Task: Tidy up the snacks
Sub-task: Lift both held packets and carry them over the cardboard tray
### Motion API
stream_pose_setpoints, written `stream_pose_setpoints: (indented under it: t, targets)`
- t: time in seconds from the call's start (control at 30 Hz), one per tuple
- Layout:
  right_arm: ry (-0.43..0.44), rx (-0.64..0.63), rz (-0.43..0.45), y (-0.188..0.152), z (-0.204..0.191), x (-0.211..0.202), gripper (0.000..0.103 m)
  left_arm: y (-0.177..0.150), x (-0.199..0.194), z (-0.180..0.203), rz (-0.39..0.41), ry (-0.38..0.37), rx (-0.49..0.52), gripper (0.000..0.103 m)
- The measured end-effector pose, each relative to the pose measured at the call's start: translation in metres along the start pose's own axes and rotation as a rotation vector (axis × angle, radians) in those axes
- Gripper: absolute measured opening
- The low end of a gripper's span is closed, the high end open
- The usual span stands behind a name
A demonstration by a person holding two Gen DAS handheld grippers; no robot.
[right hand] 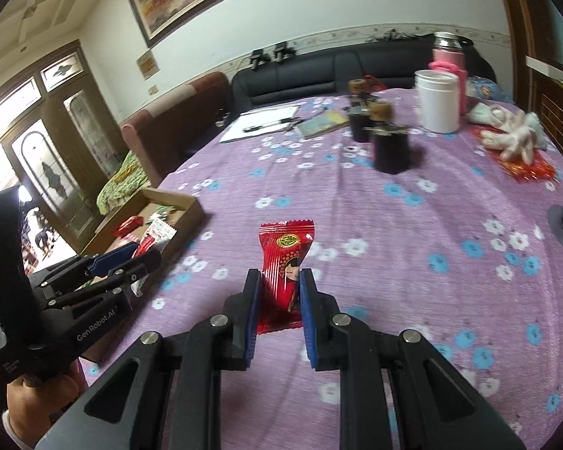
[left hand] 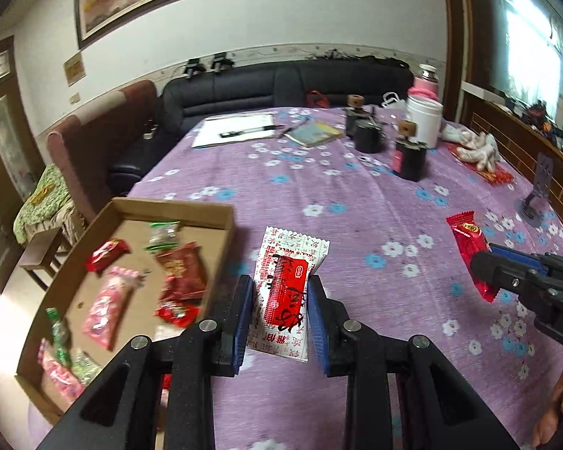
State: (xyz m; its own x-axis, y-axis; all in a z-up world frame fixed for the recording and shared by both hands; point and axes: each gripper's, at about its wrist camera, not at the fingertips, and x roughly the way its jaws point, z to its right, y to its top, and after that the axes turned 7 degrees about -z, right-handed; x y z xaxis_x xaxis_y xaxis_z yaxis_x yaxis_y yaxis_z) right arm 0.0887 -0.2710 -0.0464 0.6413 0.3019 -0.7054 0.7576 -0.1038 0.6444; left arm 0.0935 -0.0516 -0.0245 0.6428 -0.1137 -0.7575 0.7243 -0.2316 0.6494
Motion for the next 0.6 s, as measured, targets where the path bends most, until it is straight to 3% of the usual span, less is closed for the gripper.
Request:
stream_pose_setpoints:
  t: [0.6]
  targets:
    - [0.089, -0.146, -0.040, 0.015, -0.089, 0.028, 0.020, -0.012, -0.017, -0.072, 0.020, 0.058, -0.115, 0.030]
